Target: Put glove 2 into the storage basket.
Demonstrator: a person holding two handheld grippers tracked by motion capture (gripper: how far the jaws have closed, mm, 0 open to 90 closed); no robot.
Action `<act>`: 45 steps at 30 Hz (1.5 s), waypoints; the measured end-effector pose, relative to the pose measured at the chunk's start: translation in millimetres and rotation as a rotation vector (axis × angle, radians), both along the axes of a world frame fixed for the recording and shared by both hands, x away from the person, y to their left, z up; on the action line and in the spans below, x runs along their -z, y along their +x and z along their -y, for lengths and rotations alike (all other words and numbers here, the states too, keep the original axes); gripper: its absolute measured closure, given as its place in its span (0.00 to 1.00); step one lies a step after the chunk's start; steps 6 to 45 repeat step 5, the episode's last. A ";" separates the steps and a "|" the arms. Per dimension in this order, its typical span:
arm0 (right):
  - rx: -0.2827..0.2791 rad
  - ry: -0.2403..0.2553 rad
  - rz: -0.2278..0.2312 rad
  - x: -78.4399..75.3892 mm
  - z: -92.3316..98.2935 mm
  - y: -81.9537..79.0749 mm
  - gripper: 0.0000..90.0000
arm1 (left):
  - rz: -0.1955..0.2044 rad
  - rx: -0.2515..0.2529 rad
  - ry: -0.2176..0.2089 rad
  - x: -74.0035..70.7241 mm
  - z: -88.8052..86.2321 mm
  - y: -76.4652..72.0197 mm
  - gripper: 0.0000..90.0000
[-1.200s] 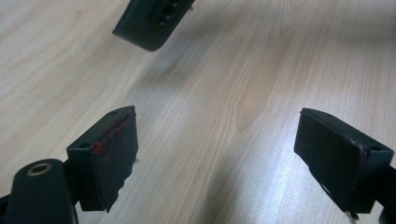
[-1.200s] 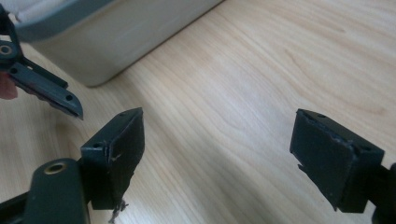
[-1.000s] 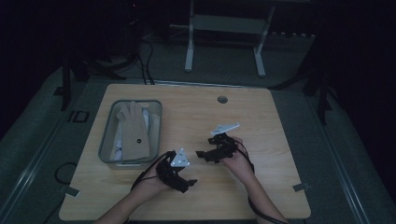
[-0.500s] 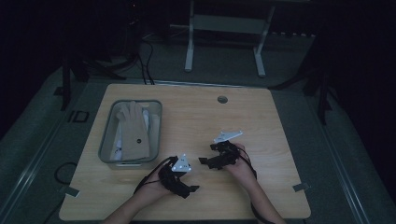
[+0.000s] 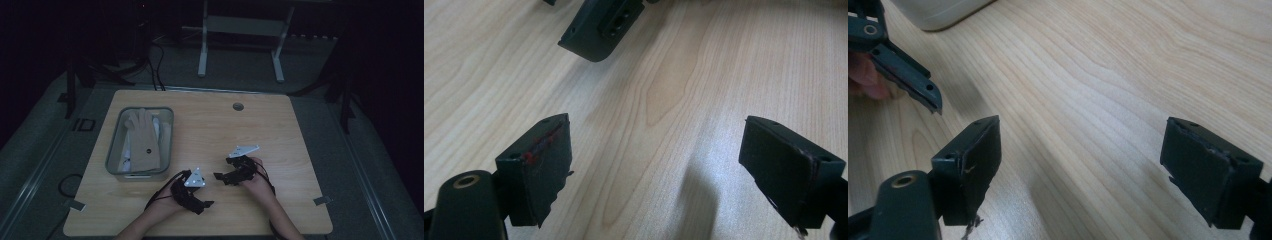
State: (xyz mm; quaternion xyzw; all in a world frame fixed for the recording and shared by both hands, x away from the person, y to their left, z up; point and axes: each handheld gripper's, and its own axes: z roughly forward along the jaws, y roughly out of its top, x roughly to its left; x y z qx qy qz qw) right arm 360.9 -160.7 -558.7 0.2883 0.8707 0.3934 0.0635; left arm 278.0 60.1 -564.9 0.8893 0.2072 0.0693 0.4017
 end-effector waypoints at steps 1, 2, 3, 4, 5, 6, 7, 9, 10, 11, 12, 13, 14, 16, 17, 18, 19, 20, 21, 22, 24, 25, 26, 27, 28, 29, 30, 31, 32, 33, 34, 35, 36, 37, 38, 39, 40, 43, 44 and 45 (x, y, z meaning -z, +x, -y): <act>0.000 0.000 0.000 0.0 0.0 0.0 0.18 | 0.000 0.000 0.000 0.0 0.0 0.0 0.16; 0.001 -0.003 0.002 1.0 0.1 0.0 0.18 | -0.001 0.006 0.001 1.5 0.4 -0.2 0.16; -0.001 -0.010 0.000 2.5 0.0 0.5 0.18 | 0.000 0.008 0.004 2.0 0.4 -0.3 0.16; 0.000 -0.012 -0.003 2.9 -0.2 0.6 0.18 | -0.005 0.005 0.006 2.3 0.6 -0.4 0.16; 0.002 -0.013 0.001 2.9 -0.1 0.7 0.18 | -0.003 0.007 0.004 2.3 0.3 -0.4 0.16; 0.002 -0.013 0.001 2.9 -0.1 0.7 0.18 | -0.003 0.007 0.004 2.3 0.3 -0.4 0.16; 0.002 -0.013 0.001 2.9 -0.1 0.7 0.18 | -0.003 0.007 0.004 2.3 0.3 -0.4 0.16; 0.002 -0.013 0.001 2.9 -0.1 0.7 0.18 | -0.003 0.007 0.004 2.3 0.3 -0.4 0.16; 0.002 -0.013 0.001 2.9 -0.1 0.7 0.18 | -0.003 0.007 0.004 2.3 0.3 -0.4 0.16; 0.002 -0.013 0.001 2.9 -0.1 0.7 0.18 | -0.003 0.007 0.004 2.3 0.3 -0.4 0.16; 0.002 -0.013 0.001 2.9 -0.1 0.7 0.18 | -0.003 0.007 0.004 2.3 0.3 -0.4 0.16; 0.002 -0.013 0.001 2.9 -0.1 0.7 0.18 | -0.003 0.007 0.004 2.3 0.3 -0.4 0.16; 0.002 -0.013 0.001 2.9 -0.1 0.7 0.18 | -0.003 0.007 0.004 2.3 0.3 -0.4 0.16; 0.002 -0.013 0.001 2.9 -0.1 0.7 0.18 | -0.003 0.007 0.004 2.3 0.3 -0.4 0.16; 0.002 -0.013 0.001 2.9 -0.1 0.7 0.18 | -0.003 0.007 0.004 2.3 0.3 -0.4 0.16; 0.002 -0.013 0.001 2.9 -0.1 0.7 0.18 | -0.003 0.007 0.004 2.3 0.3 -0.4 0.16; 0.002 -0.013 0.001 2.9 -0.1 0.7 0.18 | -0.003 0.007 0.004 2.3 0.3 -0.4 0.16; 0.002 -0.013 0.001 2.9 -0.1 0.7 0.18 | -0.003 0.007 0.004 2.3 0.3 -0.4 0.16; 0.002 -0.013 0.001 2.9 -0.1 0.7 0.18 | -0.003 0.007 0.004 2.3 0.3 -0.4 0.16; 0.002 -0.013 0.001 2.9 -0.1 0.7 0.18 | -0.003 0.007 0.004 2.3 0.3 -0.4 0.16; 0.002 -0.013 0.001 2.9 -0.1 0.7 0.18 | -0.003 0.007 0.004 2.3 0.3 -0.4 0.16; 0.002 -0.013 0.001 2.9 -0.1 0.7 0.18 | -0.003 0.007 0.004 2.3 0.3 -0.4 0.16; 0.002 -0.013 0.001 2.9 -0.1 0.7 0.18 | -0.003 0.007 0.004 2.3 0.3 -0.4 0.16; 0.002 -0.013 0.001 2.9 -0.1 0.7 0.18 | -0.003 0.007 0.004 2.3 0.3 -0.4 0.16; 0.002 -0.013 0.001 2.9 -0.1 0.7 0.18 | -0.003 0.007 0.004 2.3 0.3 -0.4 0.16; 0.002 -0.013 0.001 2.9 -0.1 0.7 0.18 | -0.003 0.007 0.004 2.3 0.3 -0.4 0.16; 0.002 -0.013 0.001 2.9 -0.1 0.7 0.18 | -0.003 0.007 0.004 2.3 0.3 -0.4 0.16; 0.002 -0.013 0.001 2.9 -0.1 0.7 0.18 | -0.003 0.007 0.004 2.3 0.3 -0.4 0.16; 0.002 -0.013 0.001 2.9 -0.1 0.7 0.18 | -0.003 0.007 0.004 2.3 0.3 -0.4 0.16; 0.002 -0.013 0.001 2.9 -0.1 0.7 0.18 | -0.003 0.007 0.004 2.3 0.3 -0.4 0.16; 0.002 -0.013 0.001 2.9 -0.1 0.7 0.18 | -0.003 0.007 0.004 2.3 0.3 -0.4 0.16; 0.002 -0.013 0.001 2.9 -0.1 0.7 0.18 | -0.003 0.007 0.004 2.3 0.3 -0.4 0.16; 0.002 -0.013 0.001 2.9 -0.1 0.7 0.18 | -0.003 0.007 0.004 2.3 0.3 -0.4 0.16; 0.002 -0.013 0.001 2.9 -0.1 0.7 0.18 | -0.003 0.007 0.004 2.3 0.3 -0.4 0.16; 0.002 -0.013 0.001 2.9 -0.1 0.7 0.18 | -0.003 0.007 0.004 2.3 0.3 -0.4 0.16; 0.002 -0.013 0.001 2.9 -0.1 0.7 0.18 | -0.003 0.007 0.004 2.3 0.3 -0.4 0.16; 0.002 -0.013 0.001 2.9 -0.1 0.7 0.18 | -0.003 0.007 0.004 2.3 0.3 -0.4 0.16; 0.002 -0.013 0.001 2.9 -0.1 0.7 0.18 | -0.003 0.007 0.004 2.3 0.3 -0.4 0.16; 0.002 -0.013 0.001 2.9 -0.1 0.7 0.18 | -0.003 0.007 0.004 2.3 0.3 -0.4 0.16; 0.002 -0.013 0.001 2.9 -0.1 0.7 0.18 | -0.003 0.007 0.004 2.3 0.3 -0.4 0.16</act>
